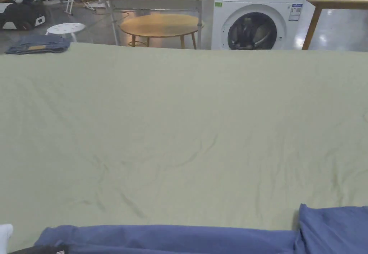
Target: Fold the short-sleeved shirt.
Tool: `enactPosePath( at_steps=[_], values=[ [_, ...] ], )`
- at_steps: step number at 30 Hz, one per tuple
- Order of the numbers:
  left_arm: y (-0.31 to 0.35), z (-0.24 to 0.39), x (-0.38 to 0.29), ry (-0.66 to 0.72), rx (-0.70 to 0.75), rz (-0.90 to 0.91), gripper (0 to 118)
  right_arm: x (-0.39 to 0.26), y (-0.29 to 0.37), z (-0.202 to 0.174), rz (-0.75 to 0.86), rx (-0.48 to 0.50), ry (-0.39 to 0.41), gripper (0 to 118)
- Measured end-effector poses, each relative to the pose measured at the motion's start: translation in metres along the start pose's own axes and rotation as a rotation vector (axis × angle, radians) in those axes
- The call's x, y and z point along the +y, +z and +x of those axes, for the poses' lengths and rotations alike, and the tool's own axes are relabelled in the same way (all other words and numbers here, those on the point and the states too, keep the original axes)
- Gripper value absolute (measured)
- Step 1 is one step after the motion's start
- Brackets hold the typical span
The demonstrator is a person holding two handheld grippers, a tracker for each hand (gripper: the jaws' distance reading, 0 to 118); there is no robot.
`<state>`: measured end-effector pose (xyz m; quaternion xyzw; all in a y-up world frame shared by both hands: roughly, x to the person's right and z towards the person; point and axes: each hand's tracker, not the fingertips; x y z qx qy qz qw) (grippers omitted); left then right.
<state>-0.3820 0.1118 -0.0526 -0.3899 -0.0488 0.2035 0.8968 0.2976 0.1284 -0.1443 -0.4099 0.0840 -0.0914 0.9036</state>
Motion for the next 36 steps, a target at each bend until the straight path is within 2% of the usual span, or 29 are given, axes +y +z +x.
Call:
enactPosePath(
  at_steps=[1,2,3,4,5,6,8,9,11,15,16,17,18,19,21,23,27,29,31,32,34,35,36],
  values=[
    [0.002,0.000,0.002,-0.015,-0.006,0.044,2,-0.003,-0.001,-0.002,0.014,-0.002,0.003,0],
    [0.003,0.001,0.002,-0.019,0.002,0.038,17,-0.005,-0.001,-0.004,0.025,-0.007,0.013,12],
    [0.006,-0.007,-0.005,-0.043,0.022,0.077,39,-0.007,0.001,-0.005,0.051,-0.015,0.033,34],
    [0.012,-0.005,-0.004,-0.070,0.027,0.124,65,-0.009,0.006,-0.006,0.091,-0.025,0.051,62],
    [0.017,-0.001,-0.002,-0.085,0.022,0.148,82,-0.010,0.010,-0.006,0.112,-0.021,0.046,81],
    [0.027,0.005,0.001,-0.100,0.007,0.199,82,-0.012,0.020,-0.005,0.162,-0.004,0.024,81],
    [0.045,0.027,0.006,-0.090,-0.033,0.320,82,-0.007,0.037,-0.008,0.252,0.071,-0.015,81],
    [0.052,0.039,0.010,-0.088,-0.042,0.398,82,-0.001,0.045,-0.015,0.302,0.072,-0.011,81],
    [0.059,0.073,0.021,-0.098,-0.038,0.477,82,0.010,0.058,-0.037,0.405,0.069,0.038,81],
    [0.051,0.123,0.043,-0.150,-0.042,0.545,82,0.040,0.055,-0.086,0.451,0.082,0.137,80],
    [0.046,0.133,0.047,-0.186,-0.043,0.546,79,0.045,0.049,-0.097,0.443,0.080,0.168,72],
    [0.043,0.141,0.048,-0.223,-0.045,0.551,66,0.047,0.044,-0.105,0.439,0.085,0.197,37],
    [0.039,0.148,0.051,-0.251,-0.048,0.538,44,0.048,0.040,-0.119,0.435,0.088,0.230,8],
    [0.036,0.158,0.053,-0.267,-0.057,0.521,16,0.048,0.035,-0.129,0.421,0.077,0.248,2],
    [0.027,0.167,0.055,-0.280,-0.073,0.447,0,0.045,0.026,-0.141,0.413,0.069,0.251,2],
    [0.025,0.168,0.051,-0.277,-0.077,0.466,0,0.041,0.022,-0.148,0.379,0.110,0.237,0],
    [0.024,0.155,0.047,-0.262,-0.060,0.425,0,0.037,0.016,-0.152,0.381,0.075,0.250,0],
    [0.029,0.130,0.048,-0.139,-0.161,0.406,0,0.036,0.016,-0.151,0.379,0.082,0.261,0],
    [0.034,0.086,0.047,0.076,-0.363,0.371,0,0.031,0.018,-0.144,0.374,0.089,0.262,0],
    [0.036,0.069,0.044,0.137,-0.370,0.364,4,0.029,0.018,-0.142,0.369,0.091,0.265,0],
    [0.040,0.031,0.035,0.248,-0.289,0.374,45,0.023,0.018,-0.136,0.353,0.082,0.259,0],
    [0.043,0.009,0.031,0.275,-0.262,0.366,60,0.021,0.016,-0.133,0.339,0.080,0.251,0],
    [0.043,-0.010,0.028,0.284,-0.248,0.353,58,0.019,0.014,-0.130,0.324,0.082,0.235,0]
  ],
)
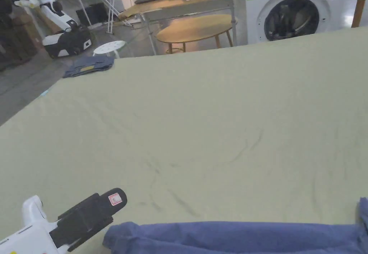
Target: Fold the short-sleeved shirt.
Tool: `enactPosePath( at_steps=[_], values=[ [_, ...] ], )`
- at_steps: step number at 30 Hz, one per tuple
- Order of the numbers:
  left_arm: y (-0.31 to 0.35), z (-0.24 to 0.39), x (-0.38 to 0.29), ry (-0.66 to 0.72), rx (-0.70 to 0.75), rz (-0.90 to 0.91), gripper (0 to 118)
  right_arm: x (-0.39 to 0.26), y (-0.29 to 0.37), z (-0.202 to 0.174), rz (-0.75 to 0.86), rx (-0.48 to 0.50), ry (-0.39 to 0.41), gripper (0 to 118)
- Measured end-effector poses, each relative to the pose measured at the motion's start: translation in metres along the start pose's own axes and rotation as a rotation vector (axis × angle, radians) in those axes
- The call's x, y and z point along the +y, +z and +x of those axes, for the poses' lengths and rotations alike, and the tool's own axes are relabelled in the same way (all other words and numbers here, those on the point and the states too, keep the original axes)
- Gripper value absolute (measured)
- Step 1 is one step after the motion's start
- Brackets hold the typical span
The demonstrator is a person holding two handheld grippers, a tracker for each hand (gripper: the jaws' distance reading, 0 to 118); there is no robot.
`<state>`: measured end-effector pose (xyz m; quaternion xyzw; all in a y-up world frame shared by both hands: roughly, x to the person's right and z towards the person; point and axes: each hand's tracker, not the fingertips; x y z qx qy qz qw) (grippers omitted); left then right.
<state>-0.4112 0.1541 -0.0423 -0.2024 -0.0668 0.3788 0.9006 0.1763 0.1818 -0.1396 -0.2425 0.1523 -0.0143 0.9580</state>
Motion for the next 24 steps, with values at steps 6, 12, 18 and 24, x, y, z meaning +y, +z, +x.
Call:
enactPosePath(
  at_steps=[6,12,18,24],
  values=[
    [-0.015,-0.068,-0.012,0.221,0.054,-0.137,58,-0.012,-0.006,0.009,-0.049,0.031,-0.101,0],
    [-0.052,-0.062,-0.050,0.364,-0.027,-0.139,44,-0.012,-0.002,0.008,-0.068,0.030,-0.093,0],
    [-0.068,-0.065,-0.058,0.510,-0.043,-0.105,19,-0.011,0.000,0.011,-0.084,0.031,-0.092,0],
    [-0.013,-0.020,0.018,0.226,0.046,0.070,18,-0.008,0.008,0.014,-0.083,0.024,-0.076,0]
  ],
)
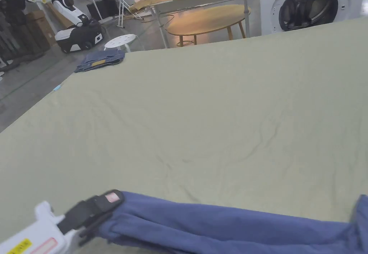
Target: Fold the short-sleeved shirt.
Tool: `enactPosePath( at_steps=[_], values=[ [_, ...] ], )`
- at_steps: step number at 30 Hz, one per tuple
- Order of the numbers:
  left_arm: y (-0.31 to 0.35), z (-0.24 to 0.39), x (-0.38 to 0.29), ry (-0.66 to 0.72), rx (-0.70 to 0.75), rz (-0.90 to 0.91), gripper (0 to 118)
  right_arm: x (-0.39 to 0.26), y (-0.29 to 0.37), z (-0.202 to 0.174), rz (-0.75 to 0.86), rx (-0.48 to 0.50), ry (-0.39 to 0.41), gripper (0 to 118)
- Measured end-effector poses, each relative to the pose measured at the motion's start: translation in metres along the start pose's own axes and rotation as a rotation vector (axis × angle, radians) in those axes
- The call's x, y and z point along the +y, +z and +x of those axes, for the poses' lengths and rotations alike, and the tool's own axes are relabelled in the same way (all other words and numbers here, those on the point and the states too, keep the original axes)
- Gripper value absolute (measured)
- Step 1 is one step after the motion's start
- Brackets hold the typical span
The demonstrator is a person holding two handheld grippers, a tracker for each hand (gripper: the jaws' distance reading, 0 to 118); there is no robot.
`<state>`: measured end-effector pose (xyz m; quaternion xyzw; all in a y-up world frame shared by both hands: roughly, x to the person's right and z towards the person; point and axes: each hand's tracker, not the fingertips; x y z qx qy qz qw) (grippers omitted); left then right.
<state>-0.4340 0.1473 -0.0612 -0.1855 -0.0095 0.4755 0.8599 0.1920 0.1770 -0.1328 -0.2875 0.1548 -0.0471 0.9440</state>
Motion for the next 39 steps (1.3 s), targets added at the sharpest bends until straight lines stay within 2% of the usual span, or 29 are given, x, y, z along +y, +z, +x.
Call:
enactPosePath(
  at_steps=[3,5,6,7,9,11,16,17,18,19,20,22,23,25,26,27,28,29,35,38,39],
  values=[
    [0.018,0.045,0.022,-0.221,0.099,0.016,18,0.001,-0.001,0.001,0.016,0.020,-0.032,0],
    [0.017,0.083,0.007,-0.383,0.143,0.076,18,0.001,-0.003,-0.001,0.034,0.034,-0.075,0],
    [0.007,0.099,-0.006,-0.481,0.116,0.063,18,0.000,-0.005,-0.003,0.042,0.040,-0.089,0],
    [-0.009,0.100,-0.016,-0.520,0.085,0.020,18,0.000,-0.006,-0.005,0.047,0.045,-0.099,0],
    [-0.040,0.113,-0.049,-0.520,0.023,-0.092,18,0.000,-0.004,-0.008,0.046,0.063,-0.108,0],
    [-0.080,0.122,-0.093,-0.515,0.055,-0.228,18,-0.002,0.001,-0.011,0.042,0.069,-0.098,0],
    [-0.139,0.136,-0.178,-0.566,-0.059,-0.366,18,-0.009,0.025,-0.003,0.026,0.055,-0.079,0],
    [-0.144,0.140,-0.185,-0.579,-0.078,-0.394,22,-0.011,0.028,-0.001,0.023,0.041,-0.076,0],
    [-0.149,0.145,-0.192,-0.604,-0.081,-0.408,33,-0.013,0.030,0.002,0.020,0.021,-0.070,0],
    [-0.147,0.152,-0.196,-0.650,-0.095,-0.408,52,-0.016,0.031,0.006,0.016,0.003,-0.064,0],
    [-0.143,0.155,-0.195,-0.683,-0.127,-0.382,59,-0.017,0.033,0.009,0.015,-0.008,-0.063,0],
    [-0.134,0.158,-0.184,-0.646,-0.257,-0.340,75,-0.022,0.035,0.017,0.008,-0.012,-0.082,0],
    [-0.129,0.161,-0.179,-0.608,-0.262,-0.344,94,-0.023,0.036,0.019,0.007,-0.007,-0.099,0],
    [-0.125,0.154,-0.169,-0.511,-0.220,-0.312,94,-0.026,0.038,0.024,0.016,-0.006,-0.125,0],
    [-0.125,0.149,-0.167,-0.481,-0.200,-0.311,92,-0.026,0.039,0.024,0.017,-0.007,-0.130,0],
    [-0.128,0.138,-0.163,-0.445,-0.211,-0.324,79,-0.027,0.039,0.025,0.020,-0.010,-0.137,0],
    [-0.132,0.130,-0.166,-0.418,-0.216,-0.339,46,-0.029,0.039,0.026,0.021,-0.012,-0.143,0],
    [-0.139,0.126,-0.173,-0.415,-0.194,-0.371,0,-0.029,0.039,0.026,0.019,-0.011,-0.148,0],
    [-0.176,0.111,-0.243,-0.534,-0.072,-0.602,0,-0.036,0.035,0.017,-0.016,-0.008,-0.140,0],
    [-0.172,0.111,-0.229,-0.458,-0.120,-0.553,0,-0.043,0.030,0.019,-0.034,0.000,-0.130,0],
    [-0.169,0.111,-0.217,-0.419,-0.137,-0.569,7,-0.045,0.028,0.021,-0.038,0.002,-0.131,0]
  ],
)
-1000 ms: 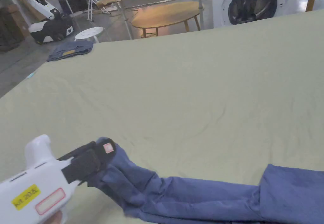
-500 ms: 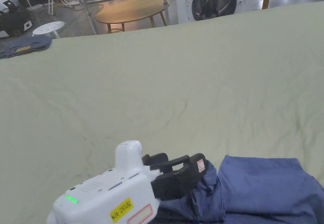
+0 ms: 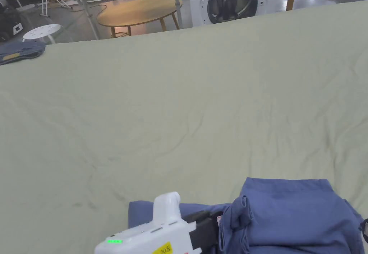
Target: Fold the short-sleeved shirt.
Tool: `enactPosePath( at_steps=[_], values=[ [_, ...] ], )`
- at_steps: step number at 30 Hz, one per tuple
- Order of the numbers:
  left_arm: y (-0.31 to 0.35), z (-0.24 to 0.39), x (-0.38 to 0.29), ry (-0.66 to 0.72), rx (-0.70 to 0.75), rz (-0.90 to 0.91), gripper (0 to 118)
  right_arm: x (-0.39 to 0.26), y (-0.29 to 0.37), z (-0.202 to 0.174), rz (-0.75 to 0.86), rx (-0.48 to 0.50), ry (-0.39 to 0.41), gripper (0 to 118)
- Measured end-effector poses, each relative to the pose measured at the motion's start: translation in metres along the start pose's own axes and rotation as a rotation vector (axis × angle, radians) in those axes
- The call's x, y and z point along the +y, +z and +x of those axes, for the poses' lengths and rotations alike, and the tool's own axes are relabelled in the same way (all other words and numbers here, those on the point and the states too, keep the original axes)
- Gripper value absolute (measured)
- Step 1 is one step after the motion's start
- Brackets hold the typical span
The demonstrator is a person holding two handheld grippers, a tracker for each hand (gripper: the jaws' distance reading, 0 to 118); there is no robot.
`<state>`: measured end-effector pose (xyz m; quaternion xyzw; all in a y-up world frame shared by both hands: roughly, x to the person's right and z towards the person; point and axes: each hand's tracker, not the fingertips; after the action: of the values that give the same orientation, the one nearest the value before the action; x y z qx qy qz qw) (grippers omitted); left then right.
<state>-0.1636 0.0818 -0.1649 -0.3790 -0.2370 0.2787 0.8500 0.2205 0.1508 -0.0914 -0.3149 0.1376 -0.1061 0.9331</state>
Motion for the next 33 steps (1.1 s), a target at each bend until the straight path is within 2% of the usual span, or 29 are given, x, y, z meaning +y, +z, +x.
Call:
enactPosePath(
  at_steps=[1,2,3,4,5,10,16,17,18,19,20,22,24,28,33],
  values=[
    [0.013,-0.004,0.005,0.016,-0.030,0.011,23,0.000,-0.003,0.000,-0.006,0.007,-0.004,0],
    [0.026,-0.007,0.008,0.015,-0.054,0.045,50,0.001,-0.005,0.000,-0.010,0.014,-0.006,0],
    [0.044,-0.011,0.011,0.011,-0.071,0.099,71,0.002,-0.007,-0.002,-0.011,0.019,-0.008,0],
    [0.066,-0.019,0.017,0.026,-0.076,0.136,87,0.003,-0.009,-0.003,-0.012,0.026,-0.008,0],
    [0.080,-0.026,0.020,0.054,-0.076,0.153,92,0.004,-0.011,-0.003,-0.014,0.036,-0.006,0],
    [0.133,-0.089,0.020,0.272,-0.022,0.314,92,0.010,-0.015,-0.012,-0.005,0.054,0.017,0],
    [0.083,-0.121,-0.003,0.409,-0.071,0.208,92,0.010,-0.008,-0.021,-0.004,0.050,0.033,0],
    [0.081,-0.120,-0.005,0.418,-0.125,0.251,83,0.010,-0.006,-0.021,-0.005,0.044,0.038,0],
    [0.076,-0.120,-0.004,0.484,-0.183,0.273,66,0.009,-0.004,-0.021,-0.006,0.040,0.042,0],
    [0.070,-0.120,-0.004,0.541,-0.145,0.238,46,0.010,-0.002,-0.021,-0.009,0.037,0.045,0],
    [0.064,-0.115,-0.004,0.518,-0.121,0.239,30,0.009,0.000,-0.021,-0.008,0.032,0.045,0],
    [0.065,-0.114,-0.004,0.505,-0.123,0.247,27,0.010,0.000,-0.020,-0.009,0.031,0.041,0],
    [0.080,-0.109,0.000,0.555,-0.158,0.293,25,0.011,0.002,-0.021,-0.012,0.021,0.039,0],
    [0.128,-0.096,0.023,0.444,-0.190,0.391,22,0.015,0.003,-0.020,-0.004,0.030,0.041,0],
    [0.188,-0.032,0.065,0.108,0.094,0.453,22,0.016,0.001,-0.019,0.006,0.051,0.036,0]
  ],
)
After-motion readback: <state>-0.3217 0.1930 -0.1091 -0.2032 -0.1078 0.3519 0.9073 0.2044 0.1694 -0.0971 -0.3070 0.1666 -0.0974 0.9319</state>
